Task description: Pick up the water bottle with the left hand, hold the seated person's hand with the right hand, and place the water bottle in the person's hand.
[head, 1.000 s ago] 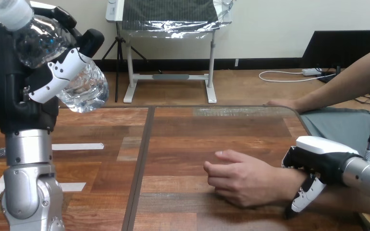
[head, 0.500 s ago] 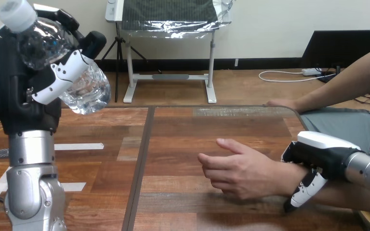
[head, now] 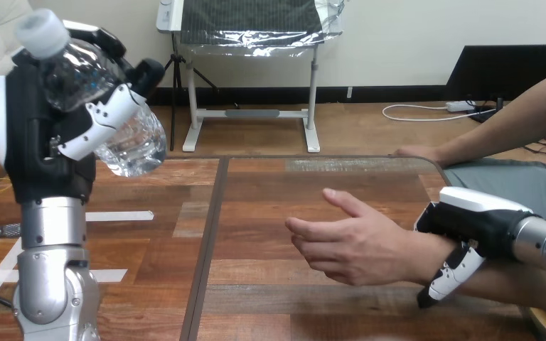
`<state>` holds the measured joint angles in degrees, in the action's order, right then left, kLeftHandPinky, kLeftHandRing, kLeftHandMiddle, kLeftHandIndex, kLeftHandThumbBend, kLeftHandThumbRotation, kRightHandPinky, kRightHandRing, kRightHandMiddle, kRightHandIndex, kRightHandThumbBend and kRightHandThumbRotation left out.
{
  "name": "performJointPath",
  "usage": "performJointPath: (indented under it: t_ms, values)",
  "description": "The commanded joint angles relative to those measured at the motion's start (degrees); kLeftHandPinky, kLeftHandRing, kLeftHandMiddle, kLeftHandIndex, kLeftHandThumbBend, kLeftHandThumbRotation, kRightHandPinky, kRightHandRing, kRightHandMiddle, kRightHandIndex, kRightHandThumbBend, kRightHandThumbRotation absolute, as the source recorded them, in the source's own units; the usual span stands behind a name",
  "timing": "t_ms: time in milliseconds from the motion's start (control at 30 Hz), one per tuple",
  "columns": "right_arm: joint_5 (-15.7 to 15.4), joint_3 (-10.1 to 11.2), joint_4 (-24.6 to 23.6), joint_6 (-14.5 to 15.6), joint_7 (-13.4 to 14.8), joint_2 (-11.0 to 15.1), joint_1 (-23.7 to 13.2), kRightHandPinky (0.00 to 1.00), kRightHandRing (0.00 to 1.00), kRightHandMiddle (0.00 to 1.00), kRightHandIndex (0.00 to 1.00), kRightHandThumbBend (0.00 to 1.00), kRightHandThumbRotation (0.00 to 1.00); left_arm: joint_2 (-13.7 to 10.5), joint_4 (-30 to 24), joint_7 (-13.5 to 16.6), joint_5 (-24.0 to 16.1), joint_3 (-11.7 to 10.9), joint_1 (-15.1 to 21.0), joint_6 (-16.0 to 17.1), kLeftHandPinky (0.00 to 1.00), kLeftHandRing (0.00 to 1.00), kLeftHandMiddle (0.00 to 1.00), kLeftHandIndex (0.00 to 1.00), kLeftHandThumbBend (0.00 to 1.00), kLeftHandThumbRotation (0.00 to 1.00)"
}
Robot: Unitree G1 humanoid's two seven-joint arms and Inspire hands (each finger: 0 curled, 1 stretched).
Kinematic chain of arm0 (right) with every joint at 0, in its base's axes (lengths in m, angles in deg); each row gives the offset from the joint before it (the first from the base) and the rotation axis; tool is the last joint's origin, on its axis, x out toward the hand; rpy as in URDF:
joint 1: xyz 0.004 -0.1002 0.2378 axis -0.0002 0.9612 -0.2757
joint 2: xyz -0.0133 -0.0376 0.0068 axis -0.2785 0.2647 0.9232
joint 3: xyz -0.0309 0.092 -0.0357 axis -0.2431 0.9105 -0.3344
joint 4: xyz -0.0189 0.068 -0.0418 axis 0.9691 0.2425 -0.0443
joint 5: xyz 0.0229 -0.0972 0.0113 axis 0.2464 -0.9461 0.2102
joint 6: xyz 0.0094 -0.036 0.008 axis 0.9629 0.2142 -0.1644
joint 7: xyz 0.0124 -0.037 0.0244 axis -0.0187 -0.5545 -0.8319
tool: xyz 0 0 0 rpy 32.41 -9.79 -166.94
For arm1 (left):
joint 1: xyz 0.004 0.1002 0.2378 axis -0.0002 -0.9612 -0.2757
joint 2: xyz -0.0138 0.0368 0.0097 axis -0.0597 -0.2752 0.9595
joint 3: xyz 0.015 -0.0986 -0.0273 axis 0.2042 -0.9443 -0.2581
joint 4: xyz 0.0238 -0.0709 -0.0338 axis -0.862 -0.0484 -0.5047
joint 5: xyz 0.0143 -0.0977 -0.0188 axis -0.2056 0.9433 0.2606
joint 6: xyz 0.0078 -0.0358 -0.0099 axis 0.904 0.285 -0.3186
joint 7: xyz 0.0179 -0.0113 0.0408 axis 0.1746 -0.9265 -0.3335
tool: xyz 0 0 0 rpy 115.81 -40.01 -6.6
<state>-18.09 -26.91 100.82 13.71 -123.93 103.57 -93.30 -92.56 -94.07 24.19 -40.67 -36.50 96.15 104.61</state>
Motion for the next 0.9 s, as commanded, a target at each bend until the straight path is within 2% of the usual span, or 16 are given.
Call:
performJointPath:
  t_ms: [0,867]
  values:
    - [0.6,1.4,0.4,0.2,-0.2,1.1,-3.1,0.19,0.24,0.32,0.33,0.8,0.12,-0.2,0.3,-0.3,-1.4,1.1,4.1,1.8,0.22,0.27,0.33,0.39,0.59,0.0]
    - [1.1,1.7,-0.9,2.4,-1.0,1.2,-6.0,0.21,0.26,0.33,0.35,0.82,0.13,-0.7,9.3,-2.4,-3.5,1.6,6.8,4.6,0.22,0.28,0.33,0.4,0.6,0.0]
